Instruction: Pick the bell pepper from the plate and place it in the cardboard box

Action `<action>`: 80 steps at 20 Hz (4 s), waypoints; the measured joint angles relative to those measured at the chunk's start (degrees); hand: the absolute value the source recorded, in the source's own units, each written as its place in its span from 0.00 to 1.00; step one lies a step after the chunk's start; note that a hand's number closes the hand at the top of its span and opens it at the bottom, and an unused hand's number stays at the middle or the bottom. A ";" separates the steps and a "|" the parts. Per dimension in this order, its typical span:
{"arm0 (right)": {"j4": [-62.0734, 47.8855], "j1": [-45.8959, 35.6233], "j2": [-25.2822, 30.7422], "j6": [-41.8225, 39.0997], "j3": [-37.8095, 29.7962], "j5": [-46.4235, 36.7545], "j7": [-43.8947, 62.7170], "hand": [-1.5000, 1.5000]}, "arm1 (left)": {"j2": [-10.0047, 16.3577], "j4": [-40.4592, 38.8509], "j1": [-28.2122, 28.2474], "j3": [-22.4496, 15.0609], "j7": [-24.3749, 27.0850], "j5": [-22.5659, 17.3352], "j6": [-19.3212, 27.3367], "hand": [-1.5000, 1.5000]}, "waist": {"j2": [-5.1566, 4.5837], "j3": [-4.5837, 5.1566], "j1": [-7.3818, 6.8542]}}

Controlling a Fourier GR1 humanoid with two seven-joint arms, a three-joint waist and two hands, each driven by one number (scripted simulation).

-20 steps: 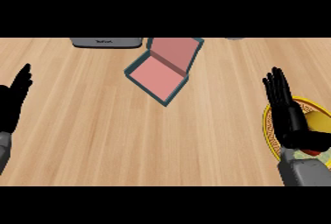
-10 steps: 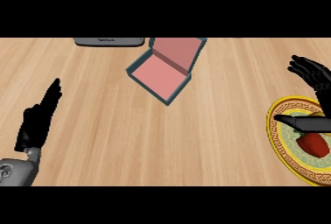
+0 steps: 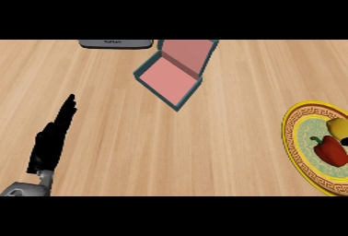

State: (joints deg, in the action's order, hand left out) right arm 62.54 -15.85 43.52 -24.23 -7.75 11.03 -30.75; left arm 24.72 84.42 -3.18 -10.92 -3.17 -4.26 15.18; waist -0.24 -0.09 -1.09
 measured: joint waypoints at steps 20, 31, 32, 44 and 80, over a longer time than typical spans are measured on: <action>6.98 0.03 18.11 -6.98 18.32 -32.91 0.94 0.00 | -1.28 2.03 1.67 1.62 -1.14 1.76 -0.94 0.50 | 0.23 0.11 0.62; 8.43 3.53 11.98 -5.92 15.94 -42.32 4.60 0.00 | -4.03 2.29 2.81 3.90 -1.11 4.66 -2.68 0.50 | 0.26 0.10 0.99; 8.51 3.87 11.78 -6.21 15.36 -43.04 4.63 0.00 | -4.46 2.33 2.61 3.99 -1.55 5.09 -2.75 0.50 | 0.25 0.09 1.02; 6.58 5.36 5.90 -5.64 11.32 -51.70 2.00 0.00 | -6.64 4.36 3.66 7.35 -2.32 7.75 -5.85 0.50 | 0.25 0.09 0.93; -2.34 1.79 -6.23 9.29 3.65 -67.62 -6.32 1.00 | -12.52 4.65 3.40 12.67 -2.36 13.70 -11.39 0.50 | 0.37 0.26 0.95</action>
State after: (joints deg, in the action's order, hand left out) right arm 60.19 -14.06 37.29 -14.94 -4.10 -56.60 -37.07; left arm 12.20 89.07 0.22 1.75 -5.53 9.45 3.78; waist 0.13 0.17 -0.14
